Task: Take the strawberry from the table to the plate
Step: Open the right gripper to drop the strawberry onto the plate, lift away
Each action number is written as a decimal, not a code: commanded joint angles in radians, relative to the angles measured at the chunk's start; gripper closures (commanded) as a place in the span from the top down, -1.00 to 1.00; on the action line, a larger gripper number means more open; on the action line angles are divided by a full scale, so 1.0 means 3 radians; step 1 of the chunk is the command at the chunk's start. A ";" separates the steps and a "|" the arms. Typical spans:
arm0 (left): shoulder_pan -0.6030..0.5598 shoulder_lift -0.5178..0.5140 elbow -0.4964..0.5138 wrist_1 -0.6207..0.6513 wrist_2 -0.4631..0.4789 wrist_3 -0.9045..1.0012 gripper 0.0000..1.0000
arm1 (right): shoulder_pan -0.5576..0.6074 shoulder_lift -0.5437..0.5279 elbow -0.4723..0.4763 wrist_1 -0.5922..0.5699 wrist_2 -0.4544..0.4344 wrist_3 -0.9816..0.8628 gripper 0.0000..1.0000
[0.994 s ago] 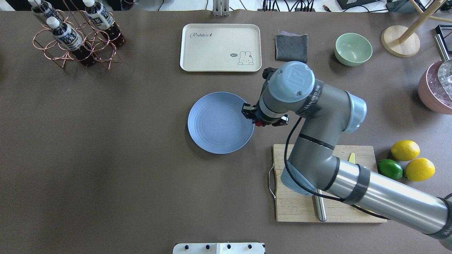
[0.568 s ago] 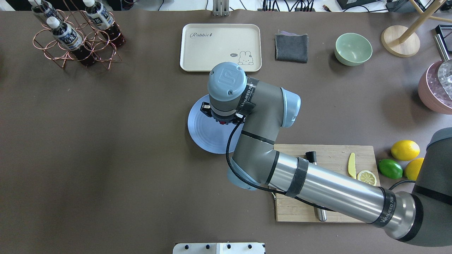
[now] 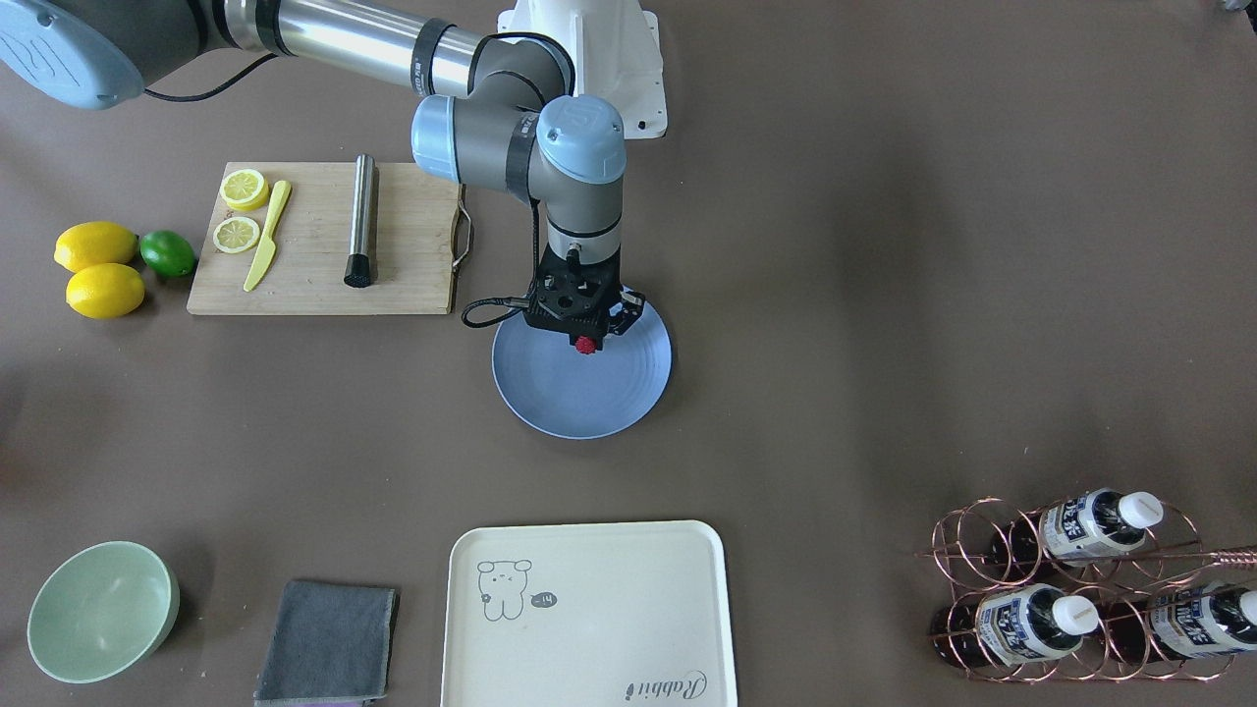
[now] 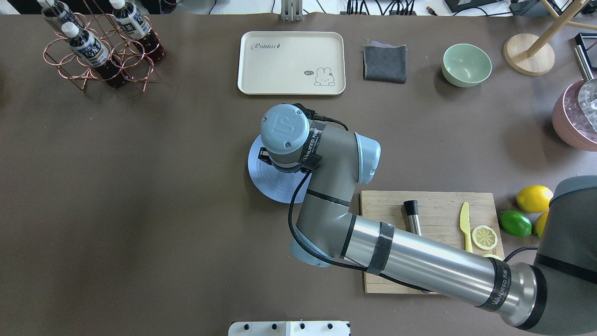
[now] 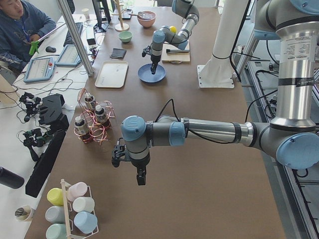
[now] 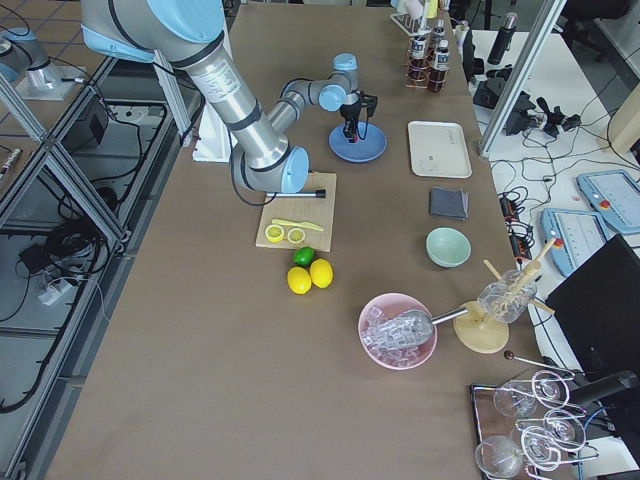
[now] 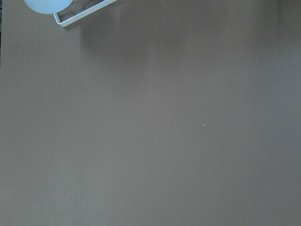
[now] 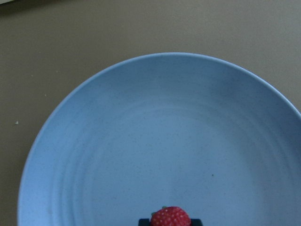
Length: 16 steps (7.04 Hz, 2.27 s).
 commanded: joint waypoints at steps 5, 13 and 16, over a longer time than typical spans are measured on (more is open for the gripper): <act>0.0005 0.0046 0.0000 -0.0005 -0.0005 -0.0001 0.99 | 0.0145 0.0020 0.0095 0.0012 0.0006 -0.0009 1.00; 0.0010 0.0041 0.0051 -0.0030 0.0000 -0.0017 0.99 | 0.1714 -0.1807 0.1327 -0.0352 0.1044 -0.2429 1.00; 0.0000 0.0046 0.0036 -0.0031 -0.0015 -0.0017 0.99 | 0.2470 -0.2606 0.1461 -0.0321 0.1314 -0.3896 1.00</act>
